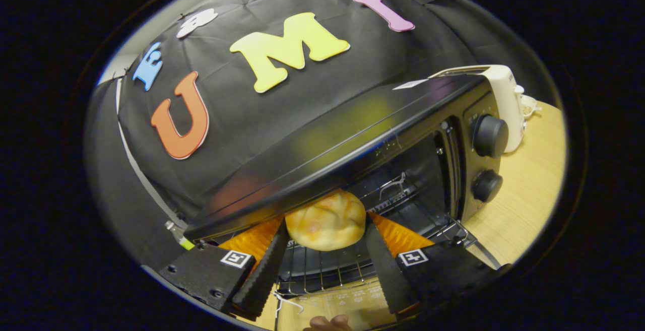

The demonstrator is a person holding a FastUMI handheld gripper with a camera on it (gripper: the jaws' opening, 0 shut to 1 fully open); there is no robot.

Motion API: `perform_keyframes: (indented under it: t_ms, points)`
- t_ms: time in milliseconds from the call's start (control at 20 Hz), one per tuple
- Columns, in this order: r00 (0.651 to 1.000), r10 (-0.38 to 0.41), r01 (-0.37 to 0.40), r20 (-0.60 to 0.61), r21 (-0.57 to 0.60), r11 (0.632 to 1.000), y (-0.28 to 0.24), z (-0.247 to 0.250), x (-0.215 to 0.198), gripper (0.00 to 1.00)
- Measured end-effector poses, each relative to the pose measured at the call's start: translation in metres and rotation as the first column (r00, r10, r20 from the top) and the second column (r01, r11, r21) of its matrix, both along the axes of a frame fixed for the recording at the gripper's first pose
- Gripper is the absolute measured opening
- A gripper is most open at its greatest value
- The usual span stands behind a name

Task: Open the toaster oven, put the food inside, and close the toaster oven door.

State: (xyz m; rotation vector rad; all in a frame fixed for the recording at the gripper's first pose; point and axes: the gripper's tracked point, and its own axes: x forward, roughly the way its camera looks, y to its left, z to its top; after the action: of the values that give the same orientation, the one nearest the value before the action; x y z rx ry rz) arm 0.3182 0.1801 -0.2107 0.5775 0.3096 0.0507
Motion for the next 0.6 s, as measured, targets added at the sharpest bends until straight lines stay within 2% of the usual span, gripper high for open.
perform_keyframes:
  t_ms: [150, 350, 600]
  points:
    - [1.000, 0.019, -0.019, -0.003, -0.026, 0.999, 0.001, -0.006, 0.001, 0.96]
    - [1.000, 0.000, 0.000, -0.020, 0.000, 1.000, -0.006, -0.009, -0.005, 1.00]
    - [1.000, 0.031, -0.030, -0.003, 0.024, 0.999, 0.000, 0.001, -0.010, 1.00]
